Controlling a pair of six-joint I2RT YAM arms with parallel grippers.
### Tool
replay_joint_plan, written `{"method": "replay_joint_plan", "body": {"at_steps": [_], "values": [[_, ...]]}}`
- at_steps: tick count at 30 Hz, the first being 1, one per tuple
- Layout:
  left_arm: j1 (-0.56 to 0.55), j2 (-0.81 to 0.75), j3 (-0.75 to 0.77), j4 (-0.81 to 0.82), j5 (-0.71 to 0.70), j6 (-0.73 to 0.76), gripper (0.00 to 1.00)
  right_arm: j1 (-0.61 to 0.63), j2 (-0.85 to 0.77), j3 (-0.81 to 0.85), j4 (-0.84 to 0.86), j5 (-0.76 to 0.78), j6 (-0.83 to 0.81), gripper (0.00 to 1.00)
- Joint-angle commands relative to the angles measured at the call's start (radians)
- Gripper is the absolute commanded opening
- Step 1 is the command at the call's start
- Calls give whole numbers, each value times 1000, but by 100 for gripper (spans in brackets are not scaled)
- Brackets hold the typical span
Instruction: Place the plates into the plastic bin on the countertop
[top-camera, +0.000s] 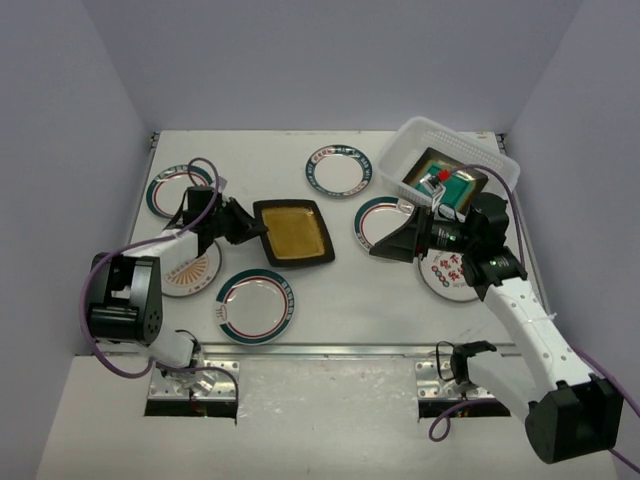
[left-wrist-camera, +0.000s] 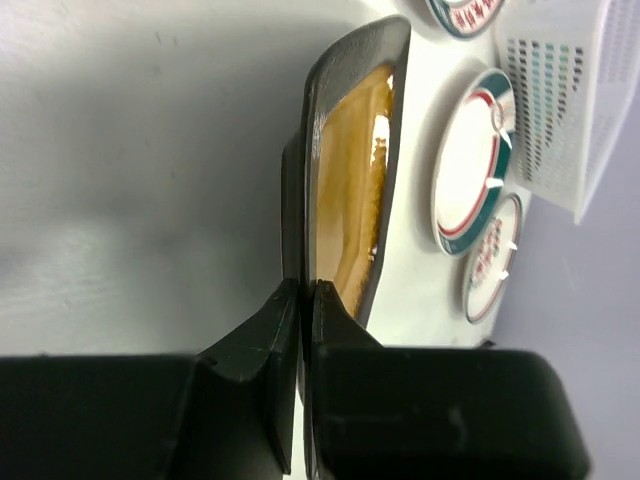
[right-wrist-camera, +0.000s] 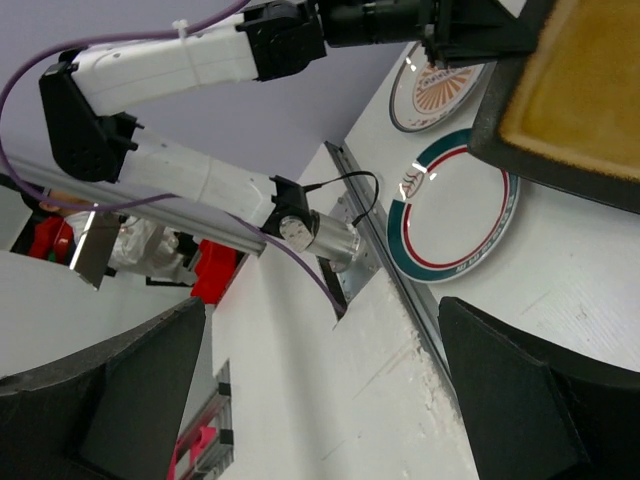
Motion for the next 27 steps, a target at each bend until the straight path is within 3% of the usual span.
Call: {"method": "replay_joint_plan", "body": {"at_steps": [1,5,11,16,21,27], "values": [[19,-84,-42,239,220,-114,0,-1,92,54,41,9,-28,99],[34,-146,-60,288,290,-150,0,-3,176,89,11,18,-74,99],[42,-255,-100,292,392,-164,0,-9,352,274,-259,135,-303,99],[42,-326,-187,426,501,-255,0,-12,514,410,-362,111,-374,97],[42,-387,-225,500,551,-332,0,14,620,470,-393,110,-376,93],[42,-405,-247,576,570,-389,0,51,652,425,-343,142,-355,89]]}}
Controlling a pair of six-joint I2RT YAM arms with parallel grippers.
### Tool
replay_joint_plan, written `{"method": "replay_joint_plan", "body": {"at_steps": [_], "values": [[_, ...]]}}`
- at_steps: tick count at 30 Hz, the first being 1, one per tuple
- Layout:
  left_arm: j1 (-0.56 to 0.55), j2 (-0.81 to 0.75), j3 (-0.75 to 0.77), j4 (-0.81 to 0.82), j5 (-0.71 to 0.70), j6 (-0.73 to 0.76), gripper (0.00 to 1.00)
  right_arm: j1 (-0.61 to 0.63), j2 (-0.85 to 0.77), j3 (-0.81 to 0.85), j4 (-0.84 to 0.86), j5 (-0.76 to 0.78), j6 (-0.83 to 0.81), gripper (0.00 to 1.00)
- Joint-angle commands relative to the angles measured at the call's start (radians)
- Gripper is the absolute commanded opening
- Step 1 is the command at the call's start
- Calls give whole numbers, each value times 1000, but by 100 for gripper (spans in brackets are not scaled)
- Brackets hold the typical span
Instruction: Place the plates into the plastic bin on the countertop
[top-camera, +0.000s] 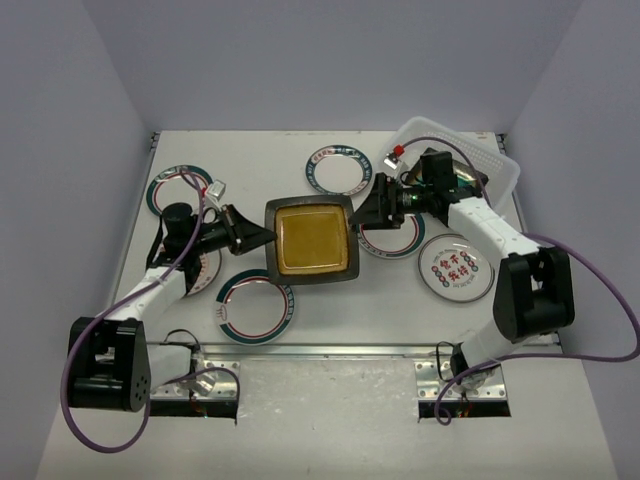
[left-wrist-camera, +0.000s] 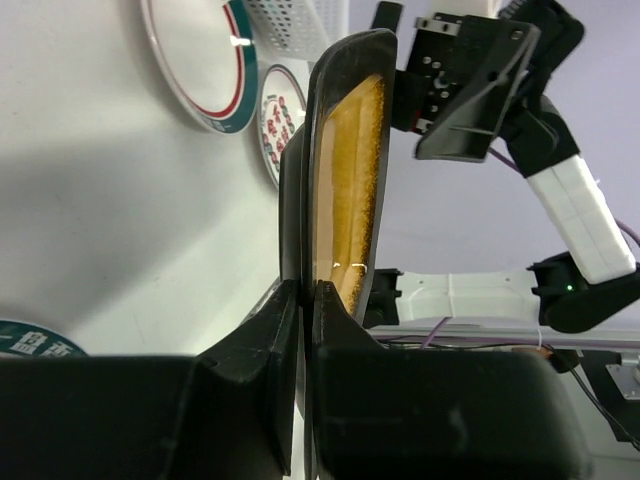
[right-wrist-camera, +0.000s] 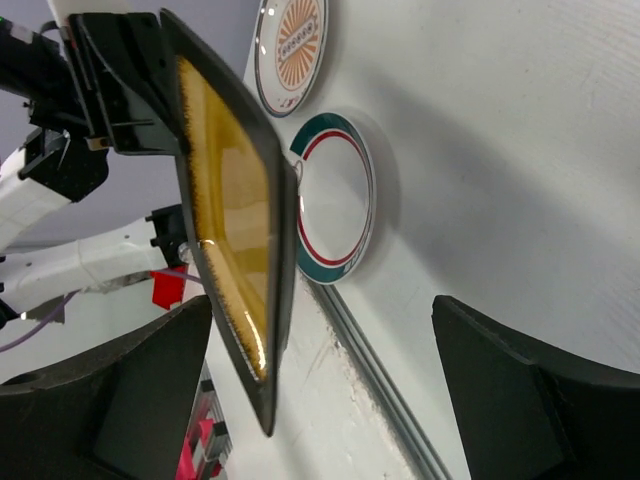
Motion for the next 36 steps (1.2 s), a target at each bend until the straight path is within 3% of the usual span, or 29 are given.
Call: {"method": "replay_joint_plan", "body": {"at_steps": [1,8,12,15,18,19,20,21,25,26,32,34,36], "values": [[7,-51,9,216,82,-98,0,27,3,-11,73,3,-1,89],[7,-24,-21,270,64,-133,0,121,-9,-63,196,-21,94,53],[7,-20,-11,273,29,-152,0,138,-41,-126,318,-13,199,17],[7,-27,2,251,-7,-148,0,137,-70,-179,421,-26,262,1],[7,-35,41,134,-60,-57,0,133,-95,-188,439,-26,302,0],[7,-36,65,61,-75,-23,7,129,-109,-186,430,-12,305,0],[7,-39,91,-21,-97,13,23,122,-122,-185,423,8,311,0],[7,-44,116,-103,-134,61,52,110,-131,-187,421,28,325,0],[7,-67,196,-303,-338,167,96,37,-190,-181,387,63,364,0],[7,-69,223,-353,-388,180,100,22,-198,-178,378,72,366,0],[35,-101,398,-650,-735,245,100,-139,-240,-172,287,114,370,0],[35,-146,445,-722,-794,329,100,-251,-233,-100,146,178,321,0],[35,-195,433,-737,-733,434,100,-332,-207,-4,42,222,291,0]]}}
